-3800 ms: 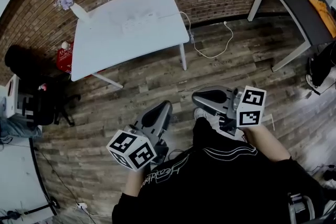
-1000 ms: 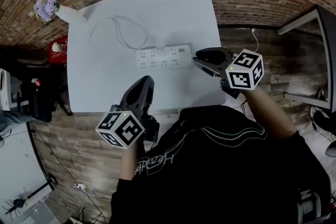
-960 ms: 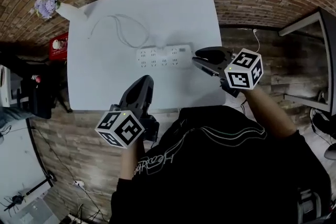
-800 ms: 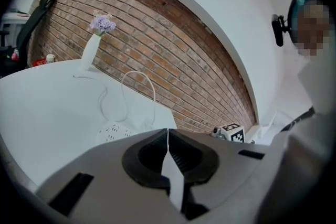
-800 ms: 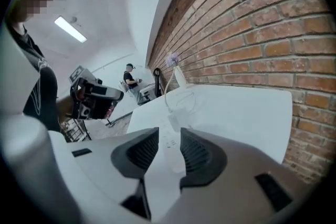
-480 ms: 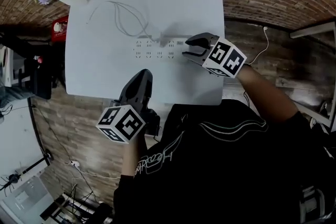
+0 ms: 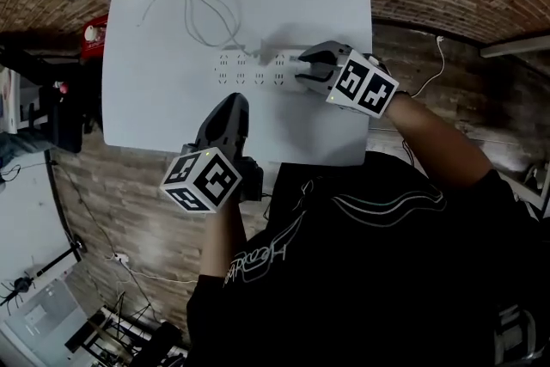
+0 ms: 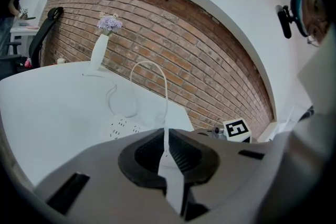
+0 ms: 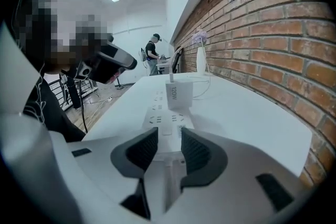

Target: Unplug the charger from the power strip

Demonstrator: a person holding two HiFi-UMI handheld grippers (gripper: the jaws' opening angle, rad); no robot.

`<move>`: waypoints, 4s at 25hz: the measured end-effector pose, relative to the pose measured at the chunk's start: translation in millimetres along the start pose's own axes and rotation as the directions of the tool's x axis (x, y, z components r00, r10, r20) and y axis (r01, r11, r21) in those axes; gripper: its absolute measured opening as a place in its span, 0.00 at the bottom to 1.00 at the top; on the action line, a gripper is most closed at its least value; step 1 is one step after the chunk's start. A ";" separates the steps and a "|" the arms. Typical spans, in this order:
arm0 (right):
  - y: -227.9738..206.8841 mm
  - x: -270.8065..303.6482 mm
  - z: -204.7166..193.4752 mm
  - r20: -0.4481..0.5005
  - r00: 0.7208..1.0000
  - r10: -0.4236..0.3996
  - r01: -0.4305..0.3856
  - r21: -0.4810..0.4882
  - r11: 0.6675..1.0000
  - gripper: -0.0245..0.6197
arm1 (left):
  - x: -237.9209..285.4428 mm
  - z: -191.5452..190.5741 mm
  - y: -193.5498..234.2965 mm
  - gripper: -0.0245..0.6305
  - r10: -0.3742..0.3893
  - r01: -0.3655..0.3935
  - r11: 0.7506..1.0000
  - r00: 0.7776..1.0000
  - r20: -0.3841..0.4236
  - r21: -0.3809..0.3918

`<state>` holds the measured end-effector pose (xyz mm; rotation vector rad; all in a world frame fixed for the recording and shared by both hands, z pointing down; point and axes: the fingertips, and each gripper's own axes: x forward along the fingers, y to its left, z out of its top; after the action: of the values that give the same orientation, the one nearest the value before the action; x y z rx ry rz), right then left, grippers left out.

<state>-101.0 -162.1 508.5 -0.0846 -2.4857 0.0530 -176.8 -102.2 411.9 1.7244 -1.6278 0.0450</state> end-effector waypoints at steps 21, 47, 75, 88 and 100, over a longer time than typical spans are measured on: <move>0.9 -2.2 1.1 0.146 0.989 -0.030 0.034 -0.022 0.999 0.22 | 92.6 1.3 17.4 0.35 0.101 -0.094 0.965 0.995 -0.014 0.244; 0.6 -3.0 1.9 0.173 0.984 -0.046 0.050 -0.019 0.999 0.21 | 114.5 -5.8 30.0 0.25 0.184 -0.163 0.939 0.982 -0.042 0.301; 1.8 -2.7 2.3 0.175 0.984 -0.045 0.049 -0.018 0.999 0.21 | 109.7 -7.1 31.4 0.25 0.212 -0.183 0.939 0.975 -0.073 0.291; 1.6 -3.4 2.0 0.178 0.983 -0.049 0.053 -0.018 0.998 0.21 | 109.7 -6.8 30.1 0.25 0.201 -0.167 0.938 0.976 -0.082 0.303; 2.5 -3.7 2.0 0.180 0.982 -0.051 0.055 -0.021 0.998 0.21 | 107.4 -5.3 23.9 0.24 0.263 -0.239 0.889 0.965 -0.009 0.390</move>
<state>-99.2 -159.9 504.4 -0.0256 -2.6675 0.0055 -174.7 -187.9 481.1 1.7586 -1.8795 0.5757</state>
